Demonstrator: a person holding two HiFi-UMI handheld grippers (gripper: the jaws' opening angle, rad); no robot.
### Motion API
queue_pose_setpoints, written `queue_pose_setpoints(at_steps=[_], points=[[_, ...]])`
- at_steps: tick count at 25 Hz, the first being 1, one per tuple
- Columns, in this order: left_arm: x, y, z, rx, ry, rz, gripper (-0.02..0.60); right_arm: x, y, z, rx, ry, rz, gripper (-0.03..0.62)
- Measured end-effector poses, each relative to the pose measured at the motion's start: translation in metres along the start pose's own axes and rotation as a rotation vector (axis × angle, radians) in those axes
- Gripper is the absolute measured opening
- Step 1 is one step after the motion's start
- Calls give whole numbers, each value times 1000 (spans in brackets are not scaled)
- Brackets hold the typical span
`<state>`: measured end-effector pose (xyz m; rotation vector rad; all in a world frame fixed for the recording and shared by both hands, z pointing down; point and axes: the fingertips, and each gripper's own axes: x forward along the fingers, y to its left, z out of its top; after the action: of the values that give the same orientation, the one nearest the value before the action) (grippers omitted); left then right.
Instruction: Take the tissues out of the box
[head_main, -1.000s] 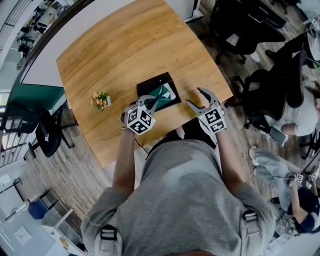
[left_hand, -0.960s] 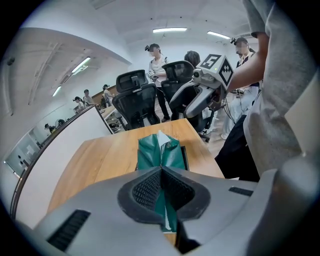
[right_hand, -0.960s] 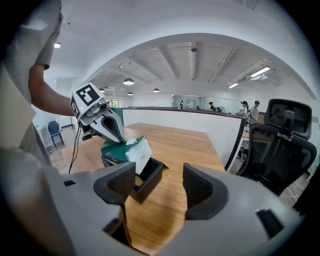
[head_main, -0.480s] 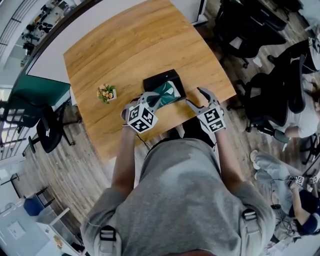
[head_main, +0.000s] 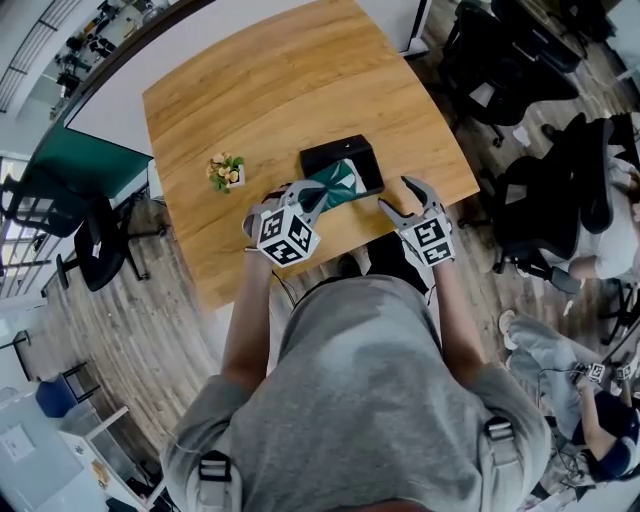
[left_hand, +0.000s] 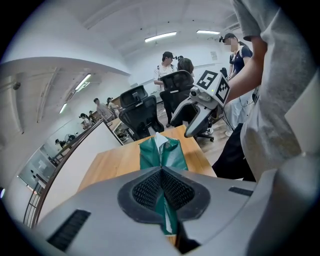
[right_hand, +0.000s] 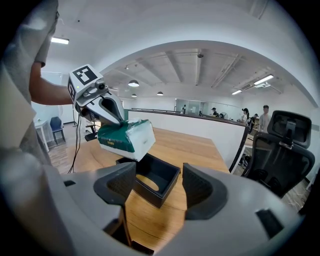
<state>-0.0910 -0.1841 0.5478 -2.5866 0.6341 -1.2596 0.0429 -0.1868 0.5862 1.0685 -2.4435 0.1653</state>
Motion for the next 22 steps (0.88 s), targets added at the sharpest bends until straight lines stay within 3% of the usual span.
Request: queue_pose_setpoints(at_steps=[22], points=[[-43,3,1,0,-11,87,21,10,23,6,-54,2,43,276]])
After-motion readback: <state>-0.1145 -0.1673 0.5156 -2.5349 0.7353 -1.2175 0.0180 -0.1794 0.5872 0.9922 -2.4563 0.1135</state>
